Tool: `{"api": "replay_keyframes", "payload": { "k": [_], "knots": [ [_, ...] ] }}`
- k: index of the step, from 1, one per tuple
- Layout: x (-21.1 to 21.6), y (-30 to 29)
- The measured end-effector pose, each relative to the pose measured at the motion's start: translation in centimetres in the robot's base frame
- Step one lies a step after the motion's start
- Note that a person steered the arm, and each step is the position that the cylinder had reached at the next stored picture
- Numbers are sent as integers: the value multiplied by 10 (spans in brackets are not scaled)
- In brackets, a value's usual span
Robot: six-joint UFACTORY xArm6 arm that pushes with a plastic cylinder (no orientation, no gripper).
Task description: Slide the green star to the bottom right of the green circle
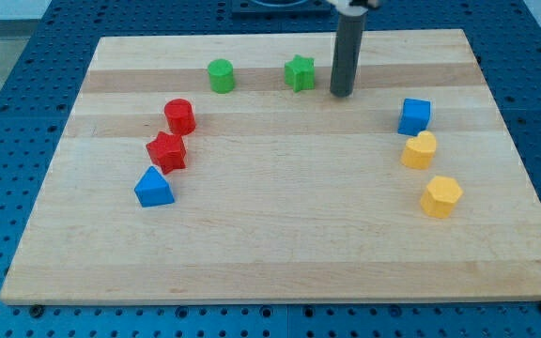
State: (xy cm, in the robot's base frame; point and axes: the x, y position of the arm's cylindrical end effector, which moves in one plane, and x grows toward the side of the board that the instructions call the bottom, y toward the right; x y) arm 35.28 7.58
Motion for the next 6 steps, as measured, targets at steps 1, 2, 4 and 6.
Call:
{"api": "replay_keyframes", "payload": {
  "k": [1, 2, 4, 6],
  "knots": [
    [66, -20],
    [4, 23],
    [-94, -88],
    [-76, -85]
  ]
}}
